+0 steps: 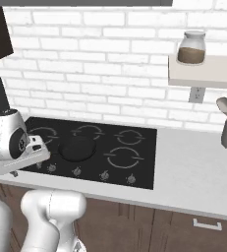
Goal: Turn off the front center burner of the stove.
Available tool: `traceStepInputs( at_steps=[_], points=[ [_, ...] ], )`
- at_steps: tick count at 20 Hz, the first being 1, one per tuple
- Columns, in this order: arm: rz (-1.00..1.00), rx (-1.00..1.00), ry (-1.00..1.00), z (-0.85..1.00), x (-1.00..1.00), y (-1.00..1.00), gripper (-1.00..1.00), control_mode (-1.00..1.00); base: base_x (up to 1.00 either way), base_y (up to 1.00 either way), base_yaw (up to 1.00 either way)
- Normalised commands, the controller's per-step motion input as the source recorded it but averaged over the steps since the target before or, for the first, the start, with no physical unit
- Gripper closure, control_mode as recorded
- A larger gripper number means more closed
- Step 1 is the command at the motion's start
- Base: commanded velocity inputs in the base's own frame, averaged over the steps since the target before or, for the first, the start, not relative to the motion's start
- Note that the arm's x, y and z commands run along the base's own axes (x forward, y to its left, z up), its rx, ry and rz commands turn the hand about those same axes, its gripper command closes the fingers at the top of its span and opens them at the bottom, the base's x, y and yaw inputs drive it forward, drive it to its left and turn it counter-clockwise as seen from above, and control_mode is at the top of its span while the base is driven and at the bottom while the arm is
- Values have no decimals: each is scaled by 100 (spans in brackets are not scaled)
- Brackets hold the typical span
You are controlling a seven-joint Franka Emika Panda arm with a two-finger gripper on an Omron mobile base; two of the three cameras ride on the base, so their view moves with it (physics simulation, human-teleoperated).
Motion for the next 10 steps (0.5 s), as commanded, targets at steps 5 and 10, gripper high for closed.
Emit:
traceStepInputs(
  at_steps=[5, 10],
  points=[
    [0, 0, 0, -19, 15, 1, -100, -100, 0, 0, 0],
    [0, 0, 0, -33, 26, 0, -100, -100, 0, 0, 0]
  ],
)
